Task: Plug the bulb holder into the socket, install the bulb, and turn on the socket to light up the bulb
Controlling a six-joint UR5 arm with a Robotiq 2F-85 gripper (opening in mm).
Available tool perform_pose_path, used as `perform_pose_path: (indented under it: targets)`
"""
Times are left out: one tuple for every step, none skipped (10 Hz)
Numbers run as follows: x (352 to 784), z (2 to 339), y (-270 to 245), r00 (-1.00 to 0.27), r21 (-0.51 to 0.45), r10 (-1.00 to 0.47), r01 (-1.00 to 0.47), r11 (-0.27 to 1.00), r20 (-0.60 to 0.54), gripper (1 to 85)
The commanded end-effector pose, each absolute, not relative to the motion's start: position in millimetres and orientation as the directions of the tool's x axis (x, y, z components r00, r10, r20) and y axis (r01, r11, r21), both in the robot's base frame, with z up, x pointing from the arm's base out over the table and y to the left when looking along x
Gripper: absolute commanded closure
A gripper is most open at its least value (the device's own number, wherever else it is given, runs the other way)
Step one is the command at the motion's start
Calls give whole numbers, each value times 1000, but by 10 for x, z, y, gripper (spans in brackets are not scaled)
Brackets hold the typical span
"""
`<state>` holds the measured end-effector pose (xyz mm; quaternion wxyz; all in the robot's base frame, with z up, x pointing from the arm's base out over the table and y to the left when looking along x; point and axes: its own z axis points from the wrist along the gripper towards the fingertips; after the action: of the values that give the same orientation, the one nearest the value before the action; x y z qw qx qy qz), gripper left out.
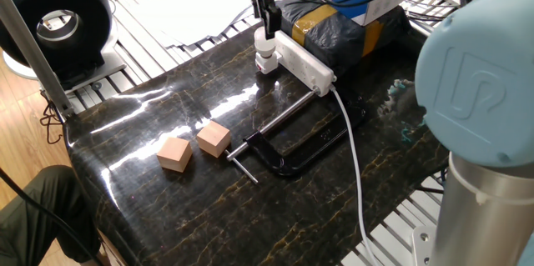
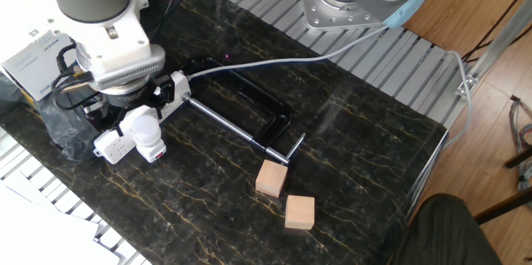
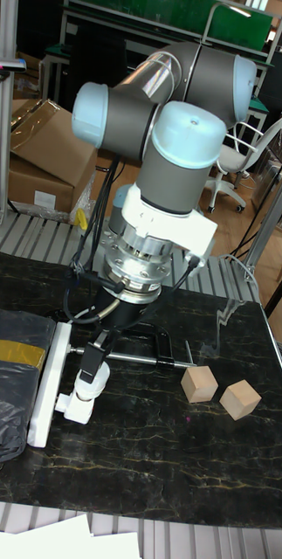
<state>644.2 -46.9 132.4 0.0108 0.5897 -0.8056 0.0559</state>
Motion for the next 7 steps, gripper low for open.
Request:
perform_pose_path:
  targets:
    - [6408, 1282, -457, -266, -70, -961, -963, 261, 71, 213]
    - [6393, 1254, -423, -260, -61, -963, -965, 256, 69, 213]
    - [6365, 1213, -391, -260, -52, -963, -965, 257, 65, 213]
    - [6361, 1169, -389, -258, -51, -964, -965, 255, 65, 213]
    - [6378, 1146, -406, -258, -56, -964, -965, 255, 69, 220]
    - [6406, 1120, -429, -261, -62, -962, -964, 257, 73, 233]
    - [6412, 1102, -407, -264, -58, -962, -964, 261, 63, 247]
